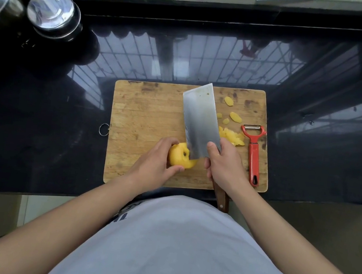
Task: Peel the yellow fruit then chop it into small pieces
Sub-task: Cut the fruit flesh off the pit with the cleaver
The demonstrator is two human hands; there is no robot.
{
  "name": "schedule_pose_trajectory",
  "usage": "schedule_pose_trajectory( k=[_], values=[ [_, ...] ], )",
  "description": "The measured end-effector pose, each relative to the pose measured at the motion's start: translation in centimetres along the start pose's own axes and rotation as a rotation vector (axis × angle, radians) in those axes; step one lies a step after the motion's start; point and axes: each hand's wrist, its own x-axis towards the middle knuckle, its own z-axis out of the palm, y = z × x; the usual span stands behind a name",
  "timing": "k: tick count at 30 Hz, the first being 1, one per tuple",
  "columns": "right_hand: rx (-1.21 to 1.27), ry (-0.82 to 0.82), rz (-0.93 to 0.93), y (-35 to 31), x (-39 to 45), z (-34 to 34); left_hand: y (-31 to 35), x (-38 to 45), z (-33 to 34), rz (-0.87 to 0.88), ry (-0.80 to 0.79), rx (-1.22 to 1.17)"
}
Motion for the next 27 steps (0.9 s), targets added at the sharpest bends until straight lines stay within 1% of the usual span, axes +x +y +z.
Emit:
schedule_pose_trajectory(
  k=[6,12,18,23,27],
  values=[
    [-0.172,0.100,-0.056,0.7,-0.7,0.5,0.3,0.0,0.0,0.013,0.022,0.030],
    [-0.279,0.177,-0.080,0.0,-0.5,1.5,0.4,0.0,-0.1,0.016,0.016,0.018],
    [-0.296,0.196,-0.132,-0.1,-0.8,2.1,0.5,0.1,-0.2,0.004,0.021,0.023],
    [-0.222,0.196,-0.099,-0.1,-1.1,2.1,0.5,0.0,-0.1,-0.004,0.013,0.025],
    [-0.279,0.218,-0.146,-0.7,-1.3,2.6,0.7,0.0,0.0,-0.019,0.028,0.029]
  ],
)
